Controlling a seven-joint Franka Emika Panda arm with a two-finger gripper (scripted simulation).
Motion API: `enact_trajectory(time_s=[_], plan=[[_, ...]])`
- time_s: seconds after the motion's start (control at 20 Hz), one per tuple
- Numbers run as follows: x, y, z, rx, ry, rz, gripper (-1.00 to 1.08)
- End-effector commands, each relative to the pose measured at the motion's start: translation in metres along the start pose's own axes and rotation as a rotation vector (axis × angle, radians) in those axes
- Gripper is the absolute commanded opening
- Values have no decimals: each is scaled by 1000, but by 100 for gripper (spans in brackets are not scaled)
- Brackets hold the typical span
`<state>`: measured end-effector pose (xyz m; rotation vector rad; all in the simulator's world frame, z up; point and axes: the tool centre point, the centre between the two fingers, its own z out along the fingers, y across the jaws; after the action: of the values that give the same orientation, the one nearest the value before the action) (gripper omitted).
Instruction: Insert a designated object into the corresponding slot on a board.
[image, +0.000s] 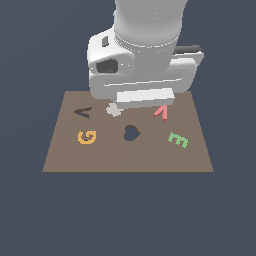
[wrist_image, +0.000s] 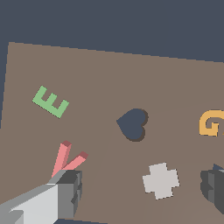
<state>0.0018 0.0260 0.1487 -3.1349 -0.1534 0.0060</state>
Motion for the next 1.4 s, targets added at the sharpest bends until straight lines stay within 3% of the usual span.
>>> enact_trajectory(time_s=[0.0, 0.65, 1.35], plan=[[0, 0, 0, 0, 0, 0, 100], [-11, -13, 16, 0, 1, 95, 100], [-34, -59, 64, -2, 3, 382, 100]])
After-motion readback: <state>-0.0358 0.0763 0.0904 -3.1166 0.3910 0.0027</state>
